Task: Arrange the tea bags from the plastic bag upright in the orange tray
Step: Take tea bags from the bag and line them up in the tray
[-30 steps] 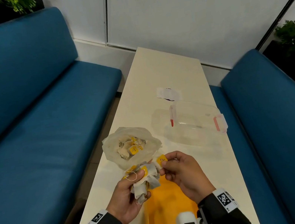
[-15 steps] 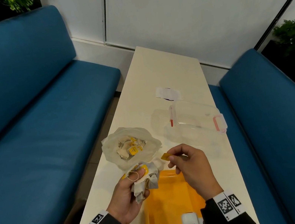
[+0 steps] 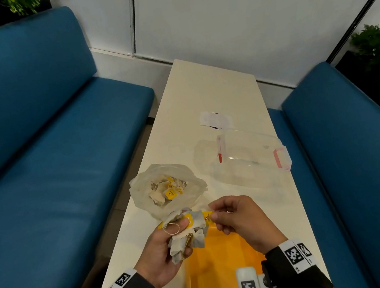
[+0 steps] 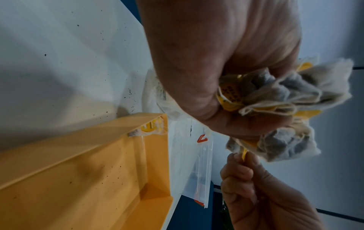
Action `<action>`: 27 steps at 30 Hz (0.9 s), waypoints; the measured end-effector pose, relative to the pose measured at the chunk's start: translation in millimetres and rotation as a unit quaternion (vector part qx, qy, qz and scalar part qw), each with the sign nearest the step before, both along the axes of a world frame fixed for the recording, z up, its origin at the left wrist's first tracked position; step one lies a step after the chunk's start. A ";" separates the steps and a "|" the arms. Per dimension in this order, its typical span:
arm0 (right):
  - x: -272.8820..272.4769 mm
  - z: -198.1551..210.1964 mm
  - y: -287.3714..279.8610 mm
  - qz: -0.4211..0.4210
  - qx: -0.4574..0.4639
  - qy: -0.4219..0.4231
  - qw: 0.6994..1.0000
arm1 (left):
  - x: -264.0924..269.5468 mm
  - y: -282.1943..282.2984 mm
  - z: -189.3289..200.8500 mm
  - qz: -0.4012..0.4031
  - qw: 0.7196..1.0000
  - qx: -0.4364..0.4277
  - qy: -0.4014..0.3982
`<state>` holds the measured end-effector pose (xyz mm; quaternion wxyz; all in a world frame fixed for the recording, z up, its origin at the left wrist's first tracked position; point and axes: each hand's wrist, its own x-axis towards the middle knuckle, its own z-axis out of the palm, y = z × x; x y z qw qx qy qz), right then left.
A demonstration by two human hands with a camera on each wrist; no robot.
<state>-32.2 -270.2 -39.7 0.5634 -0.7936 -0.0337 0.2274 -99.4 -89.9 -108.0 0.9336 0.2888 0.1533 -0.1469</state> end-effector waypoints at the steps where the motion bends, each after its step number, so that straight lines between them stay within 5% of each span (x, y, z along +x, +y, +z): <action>1: 0.5 -0.1 -0.6 0.001 0.000 -0.005 1.000 | 0.0 0.0 -0.2 -0.001 1.000 0.000 0.000; 10: 0.0 2.9 -0.8 -0.016 0.023 -0.045 0.999 | 0.4 3.9 -4.9 0.010 1.000 0.020 0.021; 17: -2.4 -46.8 -8.5 0.146 -0.212 0.003 0.966 | -12.5 28.5 -27.0 0.041 0.997 0.018 0.055; 21: -6.3 -84.9 -0.7 0.196 -0.238 0.080 0.948 | -17.6 31.7 -28.9 0.055 0.995 -0.002 0.082; 27: 0.6 -110.2 19.8 0.110 -0.205 0.048 0.971 | -25.3 19.7 -36.3 0.036 0.991 0.000 0.131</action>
